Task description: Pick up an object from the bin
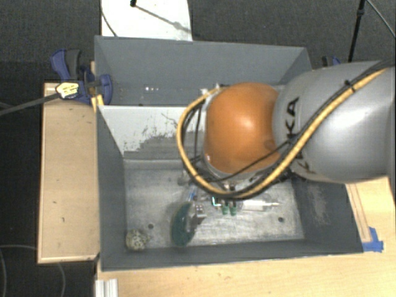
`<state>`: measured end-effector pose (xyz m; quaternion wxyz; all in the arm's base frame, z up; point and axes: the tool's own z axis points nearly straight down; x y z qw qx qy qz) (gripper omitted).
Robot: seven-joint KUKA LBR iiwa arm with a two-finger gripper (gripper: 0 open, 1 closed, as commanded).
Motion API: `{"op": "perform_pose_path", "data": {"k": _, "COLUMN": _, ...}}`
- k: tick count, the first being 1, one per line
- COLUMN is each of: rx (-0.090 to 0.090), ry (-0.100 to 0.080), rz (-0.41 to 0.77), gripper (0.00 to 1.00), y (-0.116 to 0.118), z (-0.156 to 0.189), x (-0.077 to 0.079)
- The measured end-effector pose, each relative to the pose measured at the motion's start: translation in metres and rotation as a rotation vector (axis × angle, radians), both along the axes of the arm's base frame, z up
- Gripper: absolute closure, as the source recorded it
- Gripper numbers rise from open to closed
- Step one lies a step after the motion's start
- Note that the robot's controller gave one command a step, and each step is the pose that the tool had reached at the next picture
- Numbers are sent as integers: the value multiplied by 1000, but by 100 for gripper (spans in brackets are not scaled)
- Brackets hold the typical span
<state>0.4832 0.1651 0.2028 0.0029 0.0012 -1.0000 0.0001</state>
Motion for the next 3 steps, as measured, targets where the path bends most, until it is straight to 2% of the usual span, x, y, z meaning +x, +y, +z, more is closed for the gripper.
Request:
{"op": "perform_pose_path", "data": {"k": 1, "rx": 1, "ry": 15, "rz": 294, "gripper": 0, "y": -20, "z": -128, "x": 46}}
{"op": "perform_pose_path", "data": {"k": 2, "rx": 3, "ry": 5, "rz": 290, "gripper": 100, "y": -19, "z": -126, "x": 48}}
{"op": "perform_pose_path", "data": {"k": 3, "rx": 3, "ry": -14, "rz": 666, "gripper": 100, "y": 15, "z": 22, "x": 31}}
